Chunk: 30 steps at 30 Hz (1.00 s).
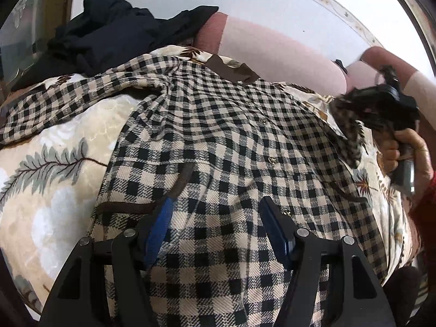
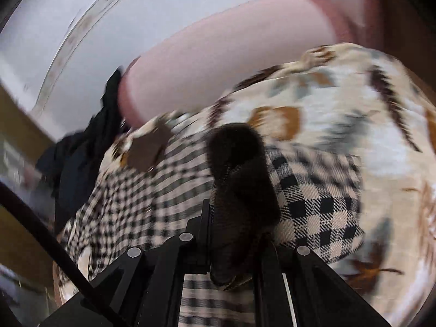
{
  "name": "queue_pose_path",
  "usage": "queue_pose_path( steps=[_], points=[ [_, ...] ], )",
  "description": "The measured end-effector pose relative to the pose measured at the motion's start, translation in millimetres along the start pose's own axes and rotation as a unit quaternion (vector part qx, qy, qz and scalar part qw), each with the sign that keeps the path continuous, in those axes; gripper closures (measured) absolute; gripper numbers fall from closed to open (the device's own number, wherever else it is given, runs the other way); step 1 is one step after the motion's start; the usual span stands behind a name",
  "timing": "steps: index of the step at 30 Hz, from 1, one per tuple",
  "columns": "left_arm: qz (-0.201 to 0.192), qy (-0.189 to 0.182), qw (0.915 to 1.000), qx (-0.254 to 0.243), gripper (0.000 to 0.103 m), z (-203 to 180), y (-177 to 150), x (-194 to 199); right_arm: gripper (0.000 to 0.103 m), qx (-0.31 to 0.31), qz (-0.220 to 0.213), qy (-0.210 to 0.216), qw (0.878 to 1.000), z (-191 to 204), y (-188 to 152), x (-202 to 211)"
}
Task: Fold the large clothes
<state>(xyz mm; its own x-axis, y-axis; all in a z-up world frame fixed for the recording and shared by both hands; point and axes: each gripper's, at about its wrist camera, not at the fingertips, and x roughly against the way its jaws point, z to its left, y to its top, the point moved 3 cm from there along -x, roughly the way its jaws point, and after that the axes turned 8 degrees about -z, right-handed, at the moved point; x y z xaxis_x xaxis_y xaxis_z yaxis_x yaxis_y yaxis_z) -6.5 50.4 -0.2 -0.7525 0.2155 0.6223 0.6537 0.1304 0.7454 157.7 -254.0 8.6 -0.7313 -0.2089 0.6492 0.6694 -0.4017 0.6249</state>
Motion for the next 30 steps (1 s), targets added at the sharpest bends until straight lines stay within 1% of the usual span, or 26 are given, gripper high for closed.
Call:
queue_pose_path(
  steps=[4,7,11,14,15,16,17,18,19,20,22,24,27,28,30],
  points=[
    [-0.006,0.001,0.9999,0.012,0.038,6.7,3.9,0.6,0.094,0.032,0.031,0.037,0.998,51.8,-17.3,-37.1],
    [-0.007,0.005,0.9998,0.018,0.038,10.6,6.6,-2.0,0.094,0.051,0.055,0.06,0.995,81.8,-35.1,-60.9],
    [0.001,0.001,0.9993,0.038,0.038,16.7,8.5,-6.5,0.093,0.064,0.095,0.089,0.989,108.5,-62.5,-90.1],
    [0.006,0.002,0.9988,0.048,0.038,18.3,9.9,-11.6,0.082,0.055,0.136,0.11,0.983,113.3,-78.9,-107.6],
    [0.007,0.003,0.9988,0.048,0.038,17.7,10.0,-12.5,0.073,0.05,0.143,0.119,0.981,112.3,-80.7,-108.7],
    [0.008,0.003,0.9988,0.049,0.038,16.6,11.7,-13.5,0.063,0.045,0.141,0.127,0.981,112.7,-79.7,-107.5],
    [0.008,-0.002,0.9986,0.052,0.038,14.2,15.4,-13.6,0.059,0.04,0.133,0.136,0.981,110.8,-75.0,-101.6],
    [0.006,-0.007,0.9985,0.054,0.038,11.6,18.7,-14.4,0.05,0.036,0.124,0.143,0.981,107.2,-69.2,-93.8],
    [0.004,-0.012,0.9984,0.055,0.036,8.6,22.5,-15.6,0.045,0.032,0.114,0.149,0.982,103.0,-62.6,-84.3],
    [0.001,-0.016,0.9984,0.054,0.034,4.4,26.9,-17.3,0.044,0.028,0.102,0.155,0.982,97.4,-55.0,-73.0],
    [-0.001,-0.017,0.9987,0.048,0.032,-4.0,34.4,-24.9,0.039,0.027,0.085,0.158,0.983,85.6,-43.8,-52.1],
    [0.005,-0.024,0.9986,0.047,0.032,-11.9,43.5,-40.0,0.037,0.025,0.068,0.157,0.985,66.5,-37.3,-28.4],
    [0.02,-0.038,0.9976,0.054,0.032,-20.8,58.8,-75.4,0.034,0.007,0.046,0.159,0.986,36.4,-35.5,-2.5],
    [0.028,-0.039,0.9972,0.058,0.032,-23.7,65.0,-88.8,0.031,-0.004,0.037,0.159,0.987,23.3,-35.6,4.2],
    [0.051,-0.049,0.9951,0.068,0.032,-29.5,76.9,-119.4,0.029,-0.02,0.02,0.155,0.988,2.6,-36.9,9.3]
  ],
)
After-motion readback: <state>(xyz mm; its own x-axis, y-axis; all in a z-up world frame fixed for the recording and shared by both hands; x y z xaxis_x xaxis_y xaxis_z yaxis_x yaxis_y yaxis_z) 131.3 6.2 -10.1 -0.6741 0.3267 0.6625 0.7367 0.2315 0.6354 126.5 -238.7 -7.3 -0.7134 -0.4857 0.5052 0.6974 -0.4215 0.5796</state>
